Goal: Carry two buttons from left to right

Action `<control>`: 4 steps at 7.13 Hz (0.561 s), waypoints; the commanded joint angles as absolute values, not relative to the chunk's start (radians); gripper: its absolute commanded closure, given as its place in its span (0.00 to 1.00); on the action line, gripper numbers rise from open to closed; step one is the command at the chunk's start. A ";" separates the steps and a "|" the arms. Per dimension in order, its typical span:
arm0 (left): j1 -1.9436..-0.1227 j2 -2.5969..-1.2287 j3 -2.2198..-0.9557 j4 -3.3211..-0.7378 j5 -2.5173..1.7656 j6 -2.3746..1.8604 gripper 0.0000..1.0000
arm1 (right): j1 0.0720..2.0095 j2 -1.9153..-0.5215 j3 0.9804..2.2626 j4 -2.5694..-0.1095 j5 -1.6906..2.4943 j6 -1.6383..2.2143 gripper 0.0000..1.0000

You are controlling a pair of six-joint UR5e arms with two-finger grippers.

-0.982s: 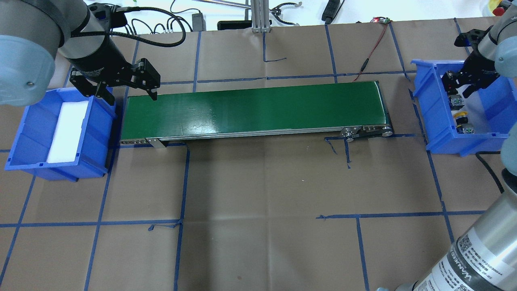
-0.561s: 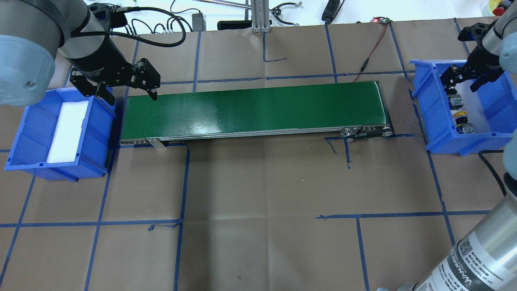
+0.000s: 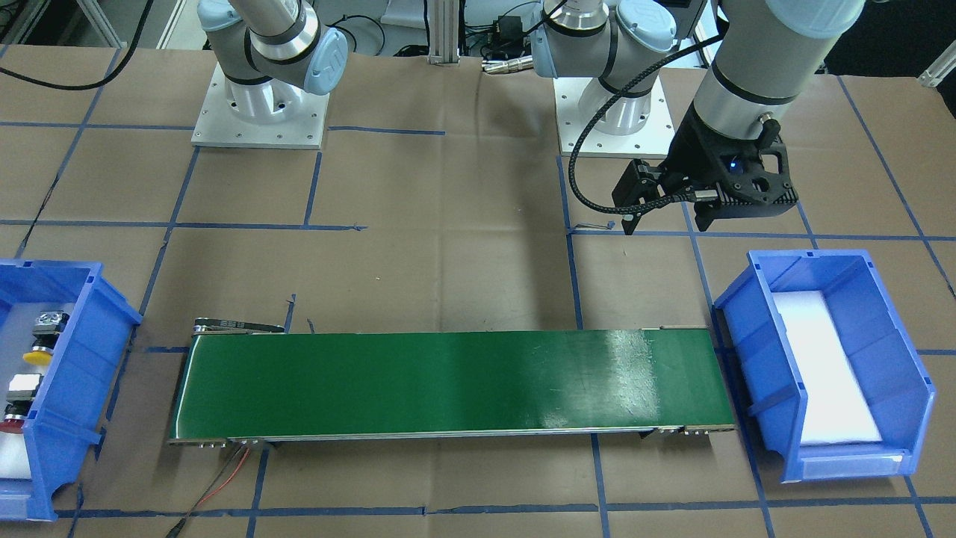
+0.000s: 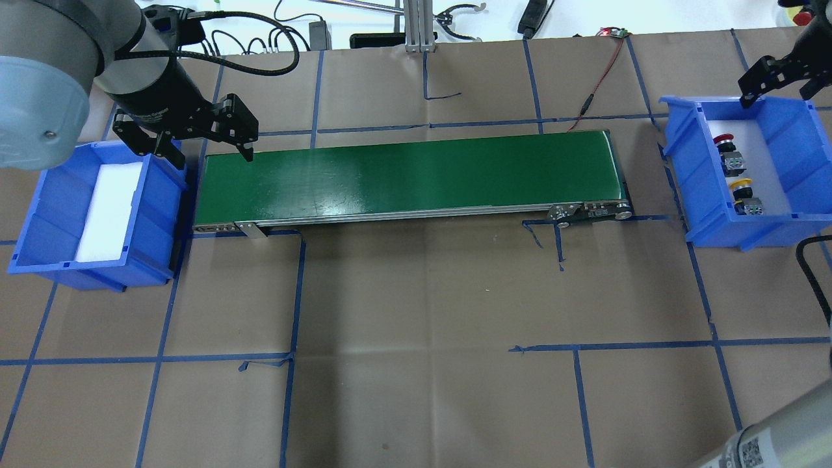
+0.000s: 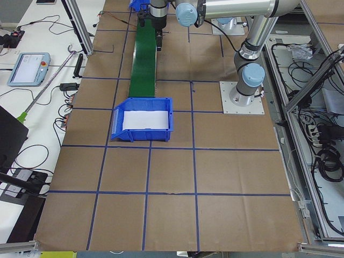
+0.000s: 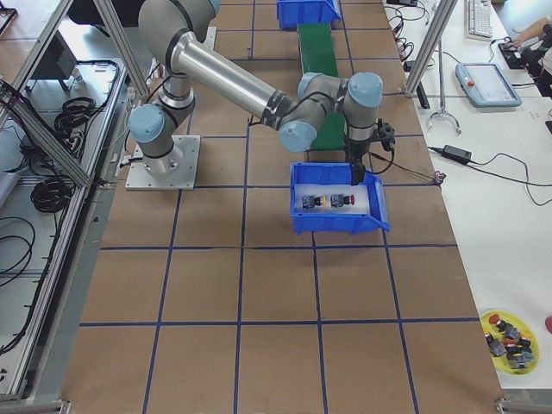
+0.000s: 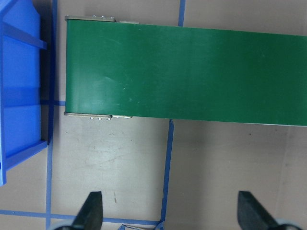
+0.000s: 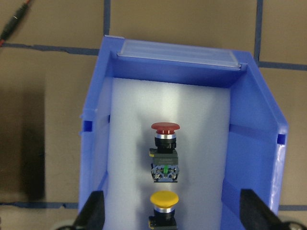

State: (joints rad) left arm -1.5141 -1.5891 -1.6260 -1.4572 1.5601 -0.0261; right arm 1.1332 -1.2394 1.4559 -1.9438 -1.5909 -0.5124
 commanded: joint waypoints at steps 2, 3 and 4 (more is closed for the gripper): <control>-1.514 -1.589 -1.626 -1.457 1.560 -0.026 0.00 | 1.311 -1.421 1.462 -1.673 -1.589 -0.119 0.00; -1.514 -1.589 -1.626 -1.457 1.560 -0.028 0.00 | 1.395 -1.478 1.474 -1.646 -1.589 -0.044 0.00; -1.514 -1.591 -1.626 -1.457 1.560 -0.028 0.00 | 1.490 -1.546 1.532 -1.646 -1.589 0.095 0.00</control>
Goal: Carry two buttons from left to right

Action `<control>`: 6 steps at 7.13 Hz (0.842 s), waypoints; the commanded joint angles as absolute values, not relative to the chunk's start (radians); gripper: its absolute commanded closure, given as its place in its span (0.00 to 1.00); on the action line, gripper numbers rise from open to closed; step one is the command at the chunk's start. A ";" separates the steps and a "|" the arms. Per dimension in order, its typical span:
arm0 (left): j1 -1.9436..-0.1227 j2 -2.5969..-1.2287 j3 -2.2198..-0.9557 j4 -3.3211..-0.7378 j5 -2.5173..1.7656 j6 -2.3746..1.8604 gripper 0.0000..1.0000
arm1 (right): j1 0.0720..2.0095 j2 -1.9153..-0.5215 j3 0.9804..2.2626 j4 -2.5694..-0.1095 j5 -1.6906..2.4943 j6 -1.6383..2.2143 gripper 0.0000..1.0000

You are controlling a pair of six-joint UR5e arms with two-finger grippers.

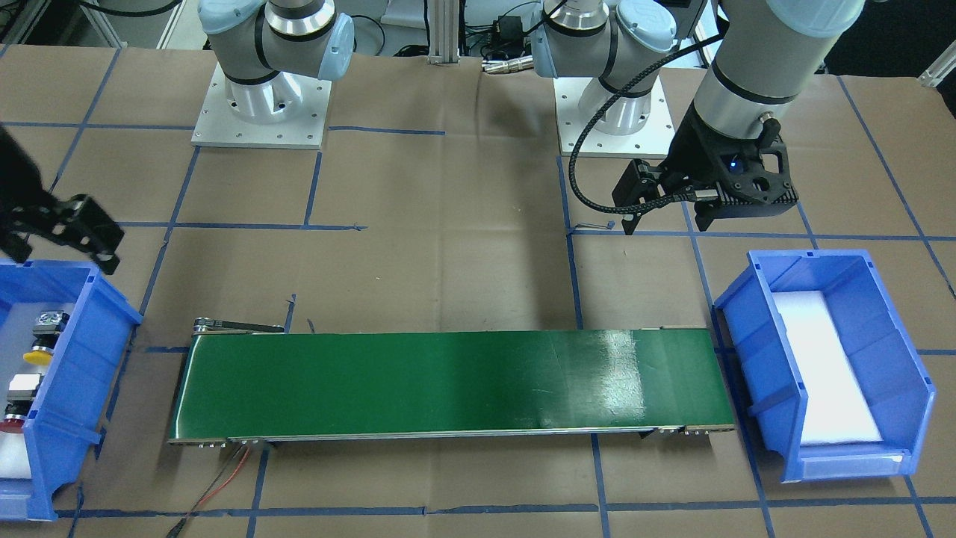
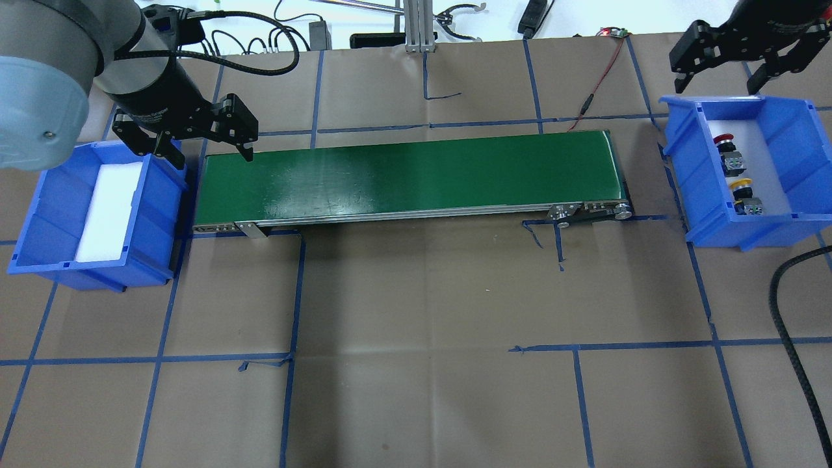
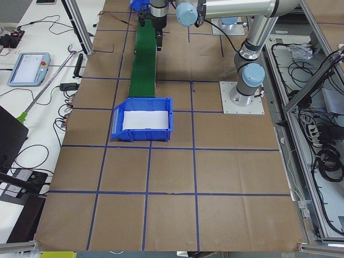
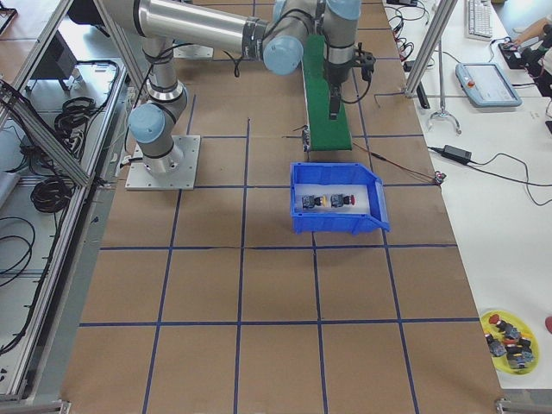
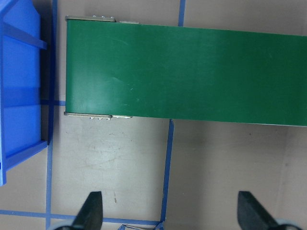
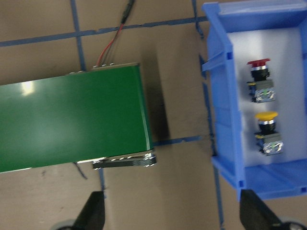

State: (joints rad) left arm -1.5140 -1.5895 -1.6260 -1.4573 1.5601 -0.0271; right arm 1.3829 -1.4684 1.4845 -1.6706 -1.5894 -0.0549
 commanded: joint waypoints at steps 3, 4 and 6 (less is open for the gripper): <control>-1.514 -1.592 -1.623 -1.457 1.560 -0.028 0.00 | 1.601 -1.608 1.597 -1.652 -1.586 0.183 0.00; -1.514 -1.591 -1.623 -1.457 1.560 -0.028 0.00 | 1.603 -1.611 1.597 -1.649 -1.586 0.183 0.00; -1.514 -1.591 -1.623 -1.457 1.560 -0.028 0.00 | 1.603 -1.609 1.598 -1.648 -1.582 0.181 0.00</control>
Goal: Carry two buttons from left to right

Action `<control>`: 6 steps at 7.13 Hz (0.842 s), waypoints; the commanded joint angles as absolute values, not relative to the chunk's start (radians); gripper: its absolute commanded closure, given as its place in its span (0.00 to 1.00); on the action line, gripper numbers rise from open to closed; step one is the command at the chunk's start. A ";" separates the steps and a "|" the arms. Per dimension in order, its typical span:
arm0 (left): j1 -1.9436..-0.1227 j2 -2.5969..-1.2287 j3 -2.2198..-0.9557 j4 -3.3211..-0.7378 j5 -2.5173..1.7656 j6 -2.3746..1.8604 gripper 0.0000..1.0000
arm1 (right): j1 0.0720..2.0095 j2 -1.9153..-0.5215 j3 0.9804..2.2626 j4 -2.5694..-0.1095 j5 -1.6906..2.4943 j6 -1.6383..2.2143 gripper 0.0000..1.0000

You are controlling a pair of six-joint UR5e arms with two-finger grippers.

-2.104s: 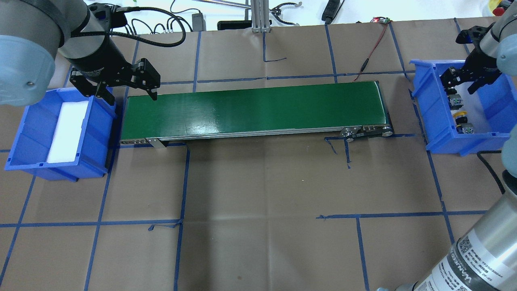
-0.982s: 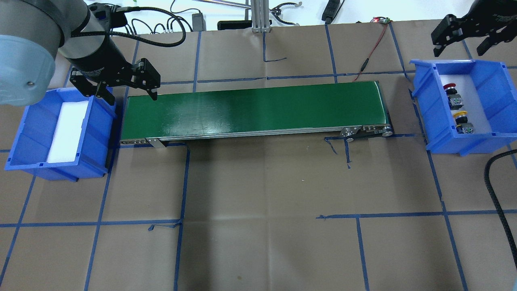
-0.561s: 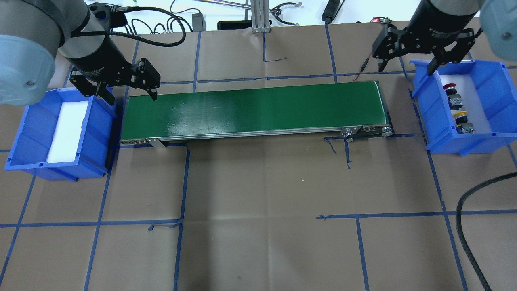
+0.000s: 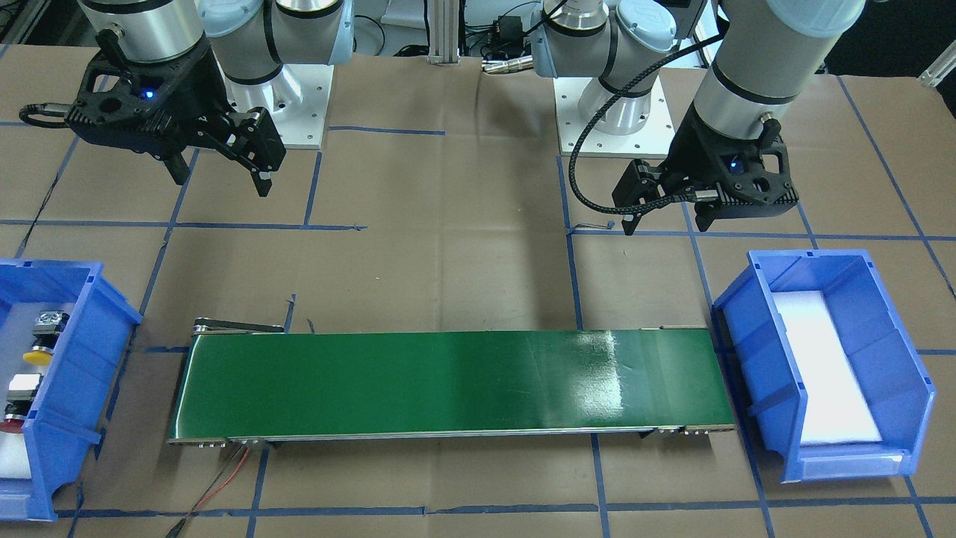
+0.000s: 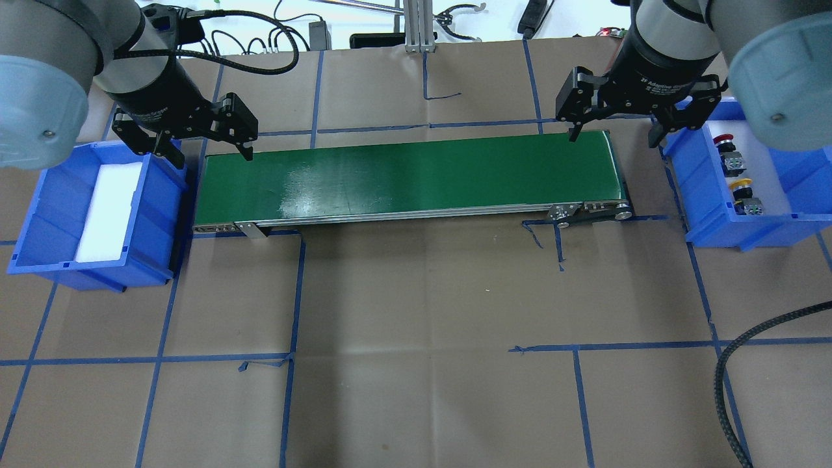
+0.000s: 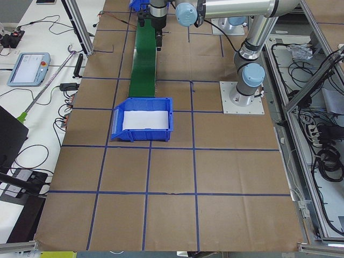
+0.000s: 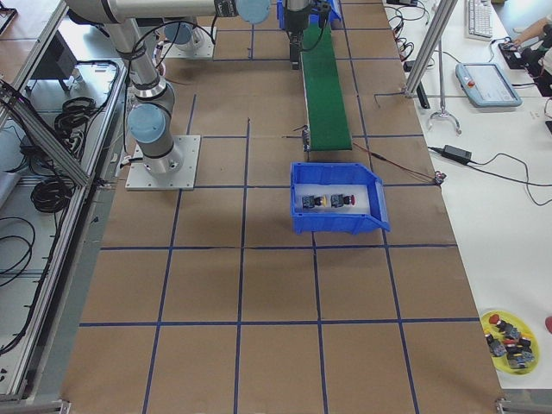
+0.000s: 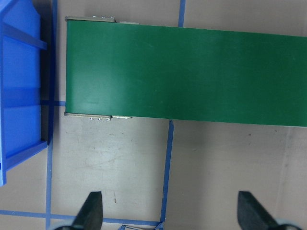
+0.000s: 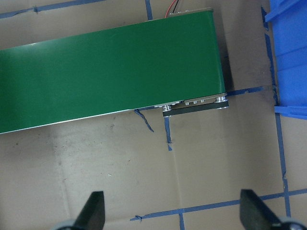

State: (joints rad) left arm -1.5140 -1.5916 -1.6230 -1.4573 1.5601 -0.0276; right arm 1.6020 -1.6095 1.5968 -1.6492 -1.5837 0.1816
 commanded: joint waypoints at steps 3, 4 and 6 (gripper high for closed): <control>-1.514 -1.591 -1.623 -1.457 1.560 -0.028 0.00 | 1.603 -1.606 1.605 -1.647 -1.580 0.183 0.00; -1.514 -1.591 -1.623 -1.457 1.560 -0.028 0.00 | 1.603 -1.605 1.605 -1.649 -1.580 0.181 0.00; -1.514 -1.591 -1.623 -1.457 1.560 -0.028 0.00 | 1.603 -1.603 1.603 -1.649 -1.580 0.183 0.00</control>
